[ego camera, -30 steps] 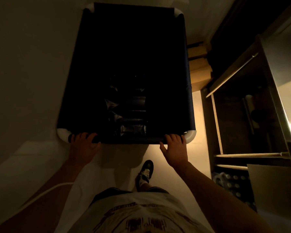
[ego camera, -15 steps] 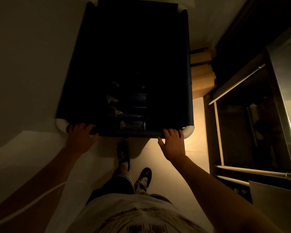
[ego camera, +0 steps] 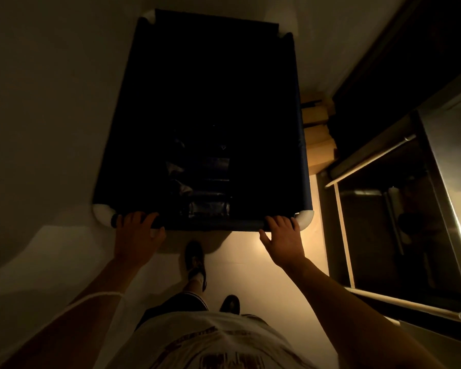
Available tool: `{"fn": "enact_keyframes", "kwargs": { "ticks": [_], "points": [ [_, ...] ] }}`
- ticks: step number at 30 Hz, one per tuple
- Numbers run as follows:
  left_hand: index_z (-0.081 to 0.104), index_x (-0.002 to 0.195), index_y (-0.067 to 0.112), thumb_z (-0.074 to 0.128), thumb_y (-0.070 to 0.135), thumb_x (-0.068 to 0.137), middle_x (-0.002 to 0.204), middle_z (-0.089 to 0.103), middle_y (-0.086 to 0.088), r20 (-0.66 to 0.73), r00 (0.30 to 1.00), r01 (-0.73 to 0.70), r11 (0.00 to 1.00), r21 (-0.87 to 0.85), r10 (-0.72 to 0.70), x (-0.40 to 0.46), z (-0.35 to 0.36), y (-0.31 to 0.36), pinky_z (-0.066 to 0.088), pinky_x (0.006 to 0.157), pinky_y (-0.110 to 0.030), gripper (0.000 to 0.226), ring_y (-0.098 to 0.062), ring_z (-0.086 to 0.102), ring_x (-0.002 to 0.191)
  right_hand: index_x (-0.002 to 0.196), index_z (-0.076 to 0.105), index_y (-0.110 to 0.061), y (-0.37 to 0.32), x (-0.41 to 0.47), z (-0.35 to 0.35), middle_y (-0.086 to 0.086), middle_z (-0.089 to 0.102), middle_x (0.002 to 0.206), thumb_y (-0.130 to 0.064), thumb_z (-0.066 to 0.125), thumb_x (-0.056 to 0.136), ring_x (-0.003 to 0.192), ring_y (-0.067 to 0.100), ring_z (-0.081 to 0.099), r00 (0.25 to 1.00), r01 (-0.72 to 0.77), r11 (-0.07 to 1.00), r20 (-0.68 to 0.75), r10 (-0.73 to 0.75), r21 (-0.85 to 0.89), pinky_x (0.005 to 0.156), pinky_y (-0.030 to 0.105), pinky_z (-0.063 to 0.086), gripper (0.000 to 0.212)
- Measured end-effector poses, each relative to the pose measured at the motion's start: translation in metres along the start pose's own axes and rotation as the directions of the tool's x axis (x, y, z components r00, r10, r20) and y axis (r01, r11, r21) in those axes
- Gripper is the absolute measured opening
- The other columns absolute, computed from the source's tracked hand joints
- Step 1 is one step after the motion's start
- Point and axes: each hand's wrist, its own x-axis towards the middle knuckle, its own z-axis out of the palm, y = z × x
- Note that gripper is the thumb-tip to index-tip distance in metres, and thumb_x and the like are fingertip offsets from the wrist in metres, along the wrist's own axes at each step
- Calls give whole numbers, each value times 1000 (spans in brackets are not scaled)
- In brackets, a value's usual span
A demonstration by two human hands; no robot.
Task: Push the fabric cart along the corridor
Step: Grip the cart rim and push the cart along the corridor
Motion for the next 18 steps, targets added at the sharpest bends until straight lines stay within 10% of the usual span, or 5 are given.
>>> {"fn": "enact_keyframes", "kwargs": {
  "ticks": [18],
  "points": [
    [64, 125, 21, 43, 57, 87, 118, 66, -14, 61, 997, -51, 995, 90, 45, 118, -30, 2, 36, 104, -59, 56, -38, 58, 113, 149, 45, -20, -12, 105, -39, 2, 48, 152, -42, 47, 103, 149, 25, 34, 997, -77, 997, 3, 77, 9, 127, 49, 19, 51]
  ]
}}
